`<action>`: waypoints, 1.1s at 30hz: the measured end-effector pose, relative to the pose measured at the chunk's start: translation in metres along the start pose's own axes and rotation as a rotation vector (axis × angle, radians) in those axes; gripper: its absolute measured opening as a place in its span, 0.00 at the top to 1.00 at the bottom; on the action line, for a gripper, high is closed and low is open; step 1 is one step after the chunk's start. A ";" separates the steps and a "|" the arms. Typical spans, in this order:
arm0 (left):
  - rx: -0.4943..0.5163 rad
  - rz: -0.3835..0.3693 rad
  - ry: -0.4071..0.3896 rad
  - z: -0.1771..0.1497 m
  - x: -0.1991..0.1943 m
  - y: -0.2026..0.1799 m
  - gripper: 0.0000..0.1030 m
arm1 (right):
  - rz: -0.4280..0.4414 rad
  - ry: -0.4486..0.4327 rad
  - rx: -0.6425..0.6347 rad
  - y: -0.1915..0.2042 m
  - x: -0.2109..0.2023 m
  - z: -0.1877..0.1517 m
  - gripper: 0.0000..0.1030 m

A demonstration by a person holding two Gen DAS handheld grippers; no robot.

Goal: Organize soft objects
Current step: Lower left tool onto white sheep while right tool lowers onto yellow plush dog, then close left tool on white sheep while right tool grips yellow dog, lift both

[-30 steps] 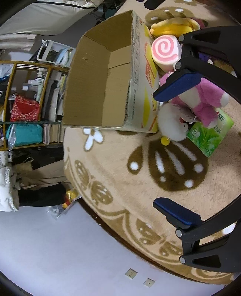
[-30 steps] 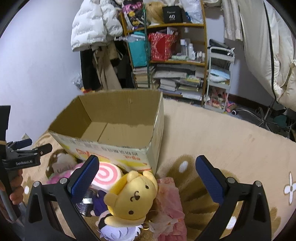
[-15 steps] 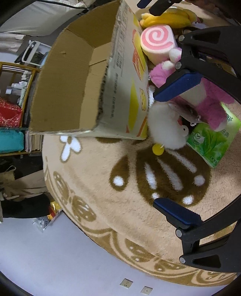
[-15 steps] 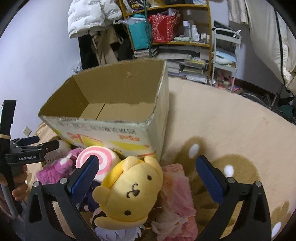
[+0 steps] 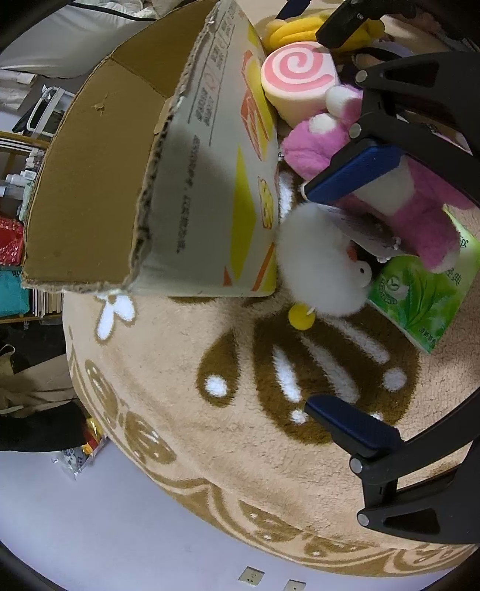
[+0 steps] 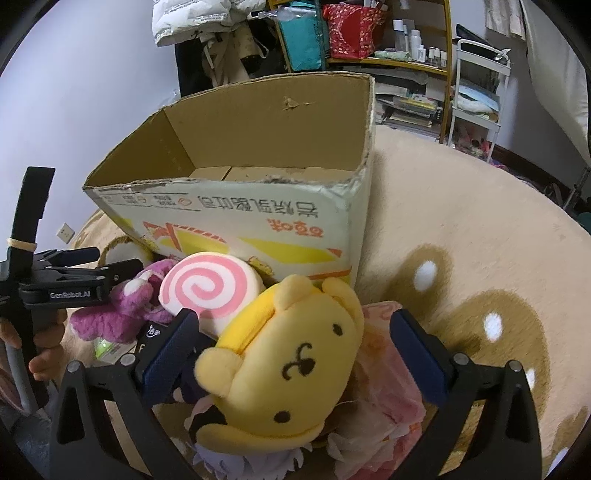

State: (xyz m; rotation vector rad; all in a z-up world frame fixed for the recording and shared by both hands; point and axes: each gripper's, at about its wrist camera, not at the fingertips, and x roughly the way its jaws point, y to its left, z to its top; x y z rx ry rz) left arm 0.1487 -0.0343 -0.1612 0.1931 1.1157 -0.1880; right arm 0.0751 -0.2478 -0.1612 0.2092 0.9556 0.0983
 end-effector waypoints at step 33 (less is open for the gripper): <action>-0.099 -0.151 0.046 -0.009 0.020 0.007 0.65 | 0.056 0.071 -0.007 0.001 0.006 -0.004 0.26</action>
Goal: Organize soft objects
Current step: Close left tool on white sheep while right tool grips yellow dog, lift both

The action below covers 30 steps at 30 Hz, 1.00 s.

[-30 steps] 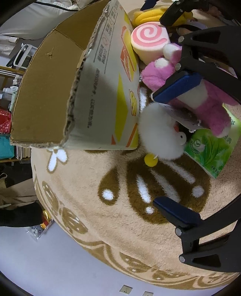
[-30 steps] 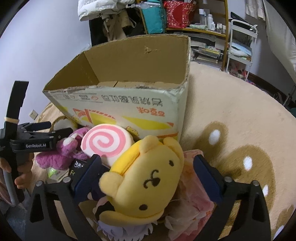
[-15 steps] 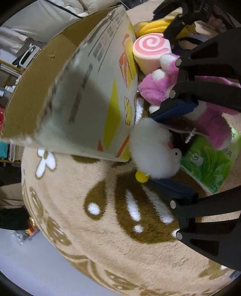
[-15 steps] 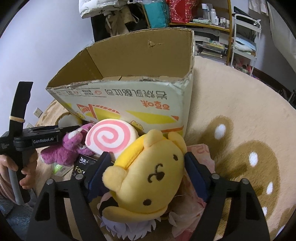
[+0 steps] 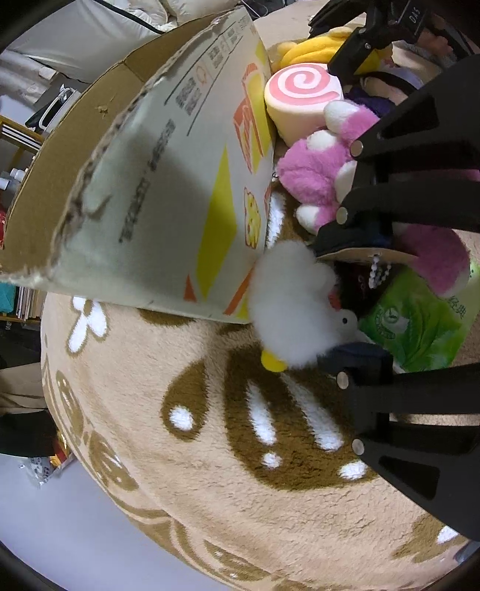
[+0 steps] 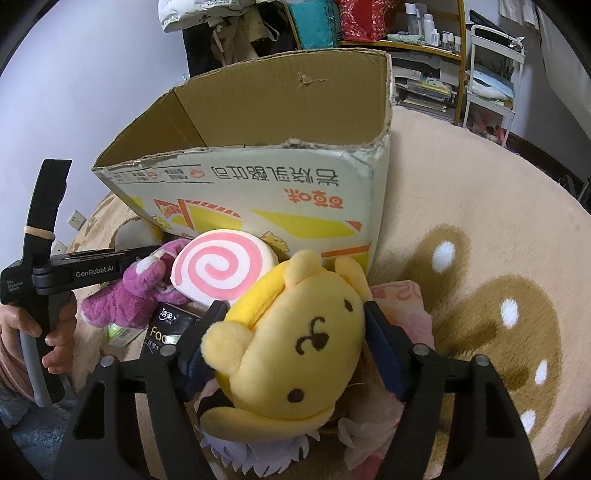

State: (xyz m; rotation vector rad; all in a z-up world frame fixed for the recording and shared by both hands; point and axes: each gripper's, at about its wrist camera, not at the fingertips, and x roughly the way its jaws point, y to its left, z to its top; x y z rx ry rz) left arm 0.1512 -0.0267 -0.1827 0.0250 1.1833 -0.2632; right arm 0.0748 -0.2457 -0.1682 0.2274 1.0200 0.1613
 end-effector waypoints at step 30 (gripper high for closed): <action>0.034 0.132 -0.305 -0.019 -0.113 -0.007 0.66 | -0.102 -0.191 -0.050 0.015 -0.059 0.001 0.36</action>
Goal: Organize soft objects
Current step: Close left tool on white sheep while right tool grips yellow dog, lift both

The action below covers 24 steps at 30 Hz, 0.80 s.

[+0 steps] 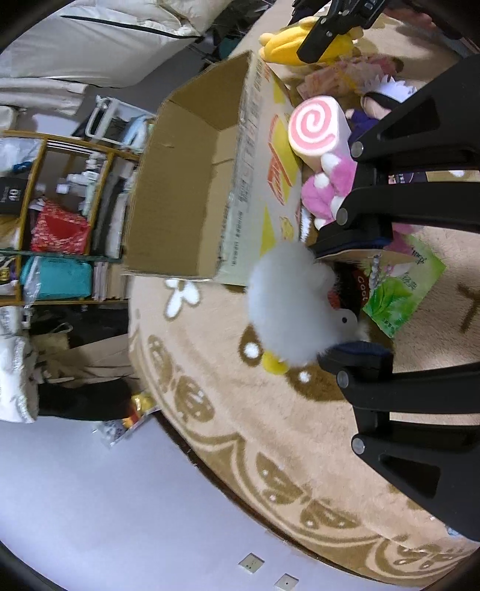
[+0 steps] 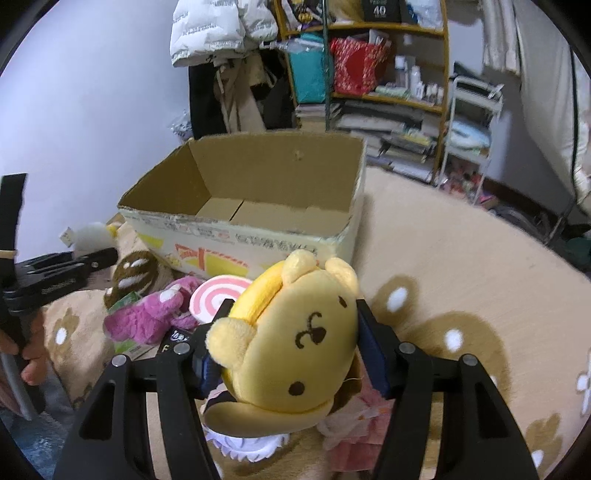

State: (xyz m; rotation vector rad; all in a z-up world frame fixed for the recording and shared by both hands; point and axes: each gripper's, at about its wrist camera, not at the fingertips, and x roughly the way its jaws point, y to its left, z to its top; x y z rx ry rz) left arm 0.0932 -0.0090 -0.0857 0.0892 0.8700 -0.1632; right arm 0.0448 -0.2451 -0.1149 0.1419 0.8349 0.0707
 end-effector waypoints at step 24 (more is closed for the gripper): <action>0.009 0.028 -0.326 0.027 -0.075 -0.010 0.65 | -0.215 -0.329 -0.106 0.020 -0.067 0.036 0.37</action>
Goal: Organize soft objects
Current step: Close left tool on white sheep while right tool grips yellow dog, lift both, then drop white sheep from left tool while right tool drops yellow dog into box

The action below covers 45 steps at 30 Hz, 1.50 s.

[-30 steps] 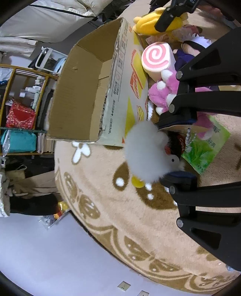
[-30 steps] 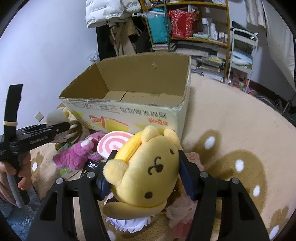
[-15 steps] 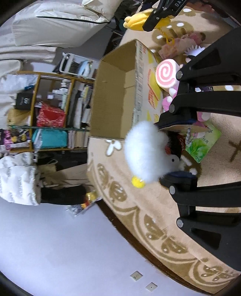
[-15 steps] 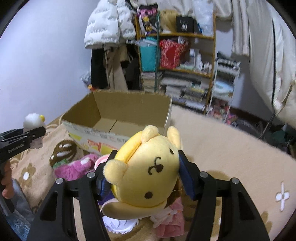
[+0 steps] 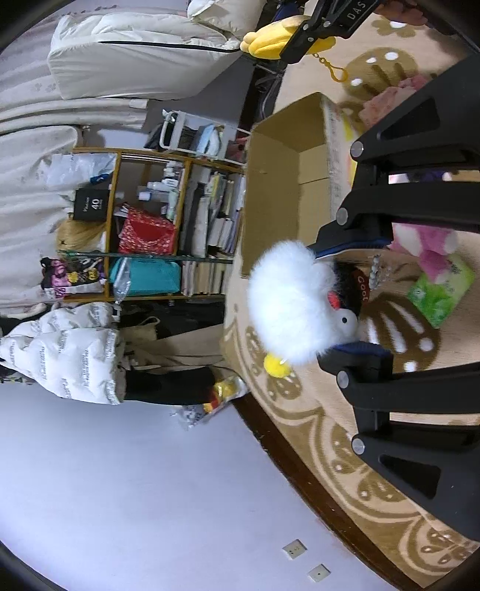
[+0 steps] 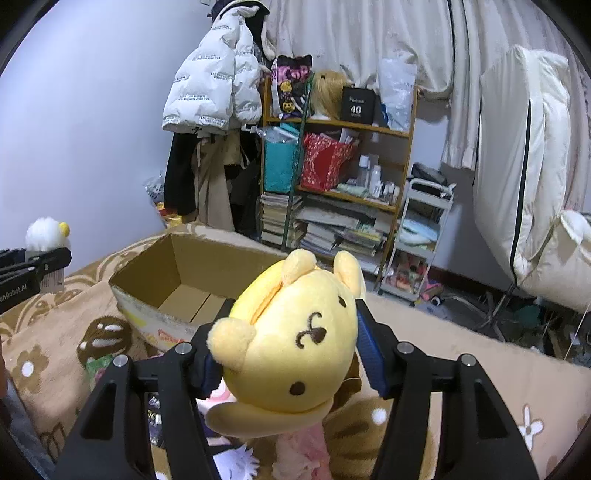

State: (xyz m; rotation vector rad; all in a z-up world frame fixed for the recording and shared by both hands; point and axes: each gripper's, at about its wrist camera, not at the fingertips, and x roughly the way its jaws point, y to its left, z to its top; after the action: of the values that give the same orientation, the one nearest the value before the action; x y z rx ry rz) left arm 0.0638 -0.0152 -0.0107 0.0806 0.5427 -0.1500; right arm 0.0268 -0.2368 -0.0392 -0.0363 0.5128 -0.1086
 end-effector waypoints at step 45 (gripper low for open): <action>0.136 -0.123 0.038 0.031 0.075 -0.057 0.64 | 0.137 -0.030 0.068 -0.004 0.083 0.035 0.36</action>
State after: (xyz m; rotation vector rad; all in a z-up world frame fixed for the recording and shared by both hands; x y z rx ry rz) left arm 0.1338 -0.0844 -0.0257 0.1835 0.5752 -0.3056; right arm 0.1159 -0.2498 -0.0488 0.0633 0.4799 0.0084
